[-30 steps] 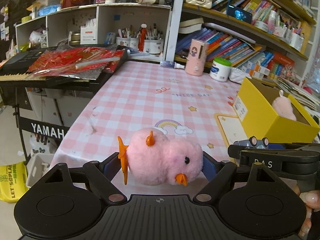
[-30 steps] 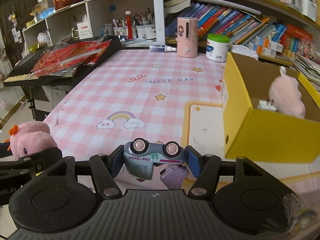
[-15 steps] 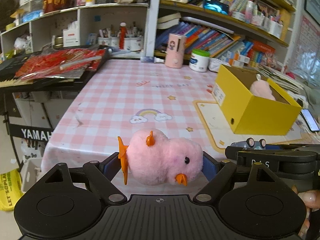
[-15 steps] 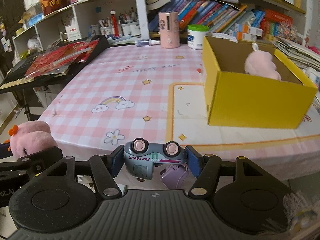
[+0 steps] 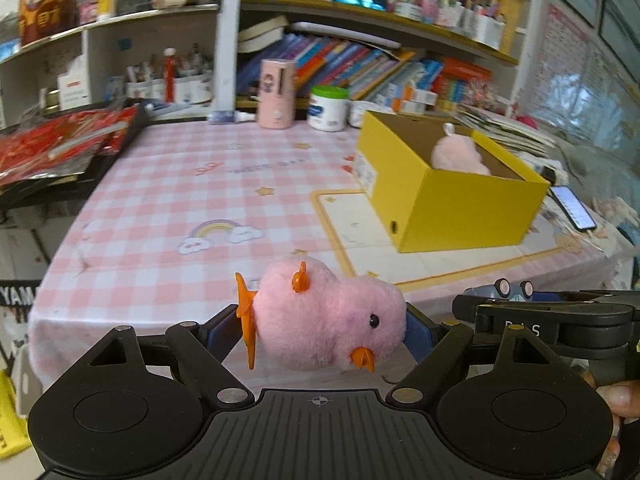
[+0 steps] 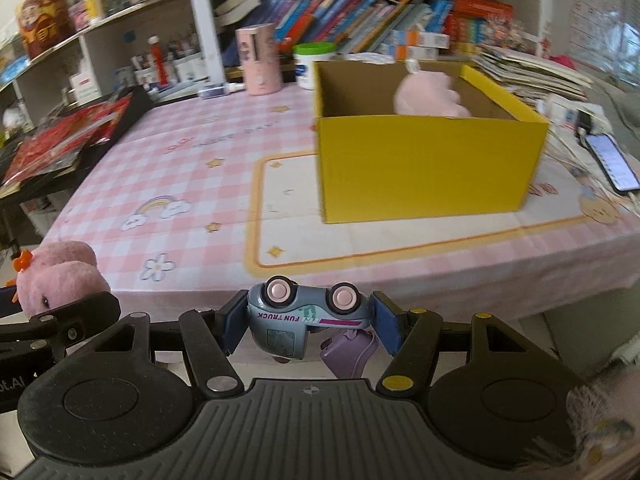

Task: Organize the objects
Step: 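Lift and carry the pink chick and grey truck with both tools to the yellow box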

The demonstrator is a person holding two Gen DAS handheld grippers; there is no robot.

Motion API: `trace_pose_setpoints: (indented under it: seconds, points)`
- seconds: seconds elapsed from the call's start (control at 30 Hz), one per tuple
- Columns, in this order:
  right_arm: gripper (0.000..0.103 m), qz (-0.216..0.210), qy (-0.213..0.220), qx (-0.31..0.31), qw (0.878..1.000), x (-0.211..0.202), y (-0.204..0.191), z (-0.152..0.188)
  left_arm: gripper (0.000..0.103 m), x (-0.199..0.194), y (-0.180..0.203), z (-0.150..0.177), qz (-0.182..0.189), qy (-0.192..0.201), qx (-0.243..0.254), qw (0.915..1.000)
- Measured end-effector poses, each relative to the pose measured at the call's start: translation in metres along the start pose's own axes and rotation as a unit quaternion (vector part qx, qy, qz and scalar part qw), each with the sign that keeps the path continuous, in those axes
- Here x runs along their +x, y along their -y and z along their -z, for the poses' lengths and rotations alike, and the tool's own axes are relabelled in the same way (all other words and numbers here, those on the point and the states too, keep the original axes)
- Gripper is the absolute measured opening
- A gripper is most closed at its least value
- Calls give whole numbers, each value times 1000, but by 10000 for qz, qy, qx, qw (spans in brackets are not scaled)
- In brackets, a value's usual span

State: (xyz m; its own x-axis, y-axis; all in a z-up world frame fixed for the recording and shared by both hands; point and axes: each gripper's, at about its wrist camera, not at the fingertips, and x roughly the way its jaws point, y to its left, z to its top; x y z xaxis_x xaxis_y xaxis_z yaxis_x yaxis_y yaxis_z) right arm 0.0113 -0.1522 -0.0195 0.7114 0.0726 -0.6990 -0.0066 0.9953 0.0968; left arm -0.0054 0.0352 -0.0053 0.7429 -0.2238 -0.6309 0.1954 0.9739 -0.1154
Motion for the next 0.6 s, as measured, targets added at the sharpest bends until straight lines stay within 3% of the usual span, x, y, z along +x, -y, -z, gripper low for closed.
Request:
trace_pose_setpoints:
  seconds: [0.3, 0.6]
  points:
    - [62, 347, 0, 347, 9988, -8, 41, 4, 84, 15, 39, -8, 382, -46, 340, 9987]
    - [62, 480, 66, 489, 9976, -8, 75, -9, 84, 30, 68, -23, 518, 0, 474, 9975]
